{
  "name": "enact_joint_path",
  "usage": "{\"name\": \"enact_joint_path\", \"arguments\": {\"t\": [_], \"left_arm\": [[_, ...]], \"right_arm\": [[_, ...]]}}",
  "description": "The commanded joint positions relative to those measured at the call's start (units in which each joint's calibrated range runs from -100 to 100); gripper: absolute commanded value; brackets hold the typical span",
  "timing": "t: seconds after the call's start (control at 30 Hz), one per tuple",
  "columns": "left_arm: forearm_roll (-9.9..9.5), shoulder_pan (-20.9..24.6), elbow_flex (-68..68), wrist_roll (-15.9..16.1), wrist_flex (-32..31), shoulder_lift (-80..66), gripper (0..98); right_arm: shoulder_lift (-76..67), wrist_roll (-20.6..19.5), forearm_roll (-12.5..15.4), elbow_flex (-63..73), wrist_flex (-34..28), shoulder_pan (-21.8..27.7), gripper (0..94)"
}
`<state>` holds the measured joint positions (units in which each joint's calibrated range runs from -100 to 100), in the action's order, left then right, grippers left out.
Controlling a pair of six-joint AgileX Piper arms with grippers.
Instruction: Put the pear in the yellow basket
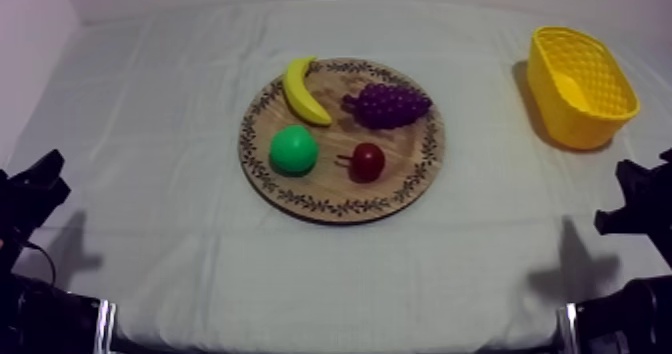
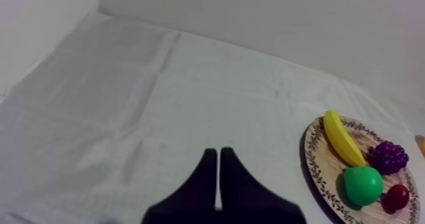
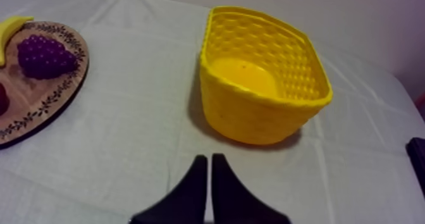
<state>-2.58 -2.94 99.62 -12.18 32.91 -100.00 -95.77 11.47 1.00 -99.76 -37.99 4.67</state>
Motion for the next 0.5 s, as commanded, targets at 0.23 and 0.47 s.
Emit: {"name": "enact_joint_path", "arguments": {"t": [0.23,0.47], "left_arm": [[0.01,0.01,0.05,-0.01,-0.01,0.00,0.1],[0.01,0.01,0.05,-0.01,-0.01,0.00,0.1]], "right_arm": [[0.02,-1.53,0.72,-0.02,-0.13,-0.30,0.5],[0.02,-4.09,2.17,6.31,-1.63,-0.31,0.3]]}}
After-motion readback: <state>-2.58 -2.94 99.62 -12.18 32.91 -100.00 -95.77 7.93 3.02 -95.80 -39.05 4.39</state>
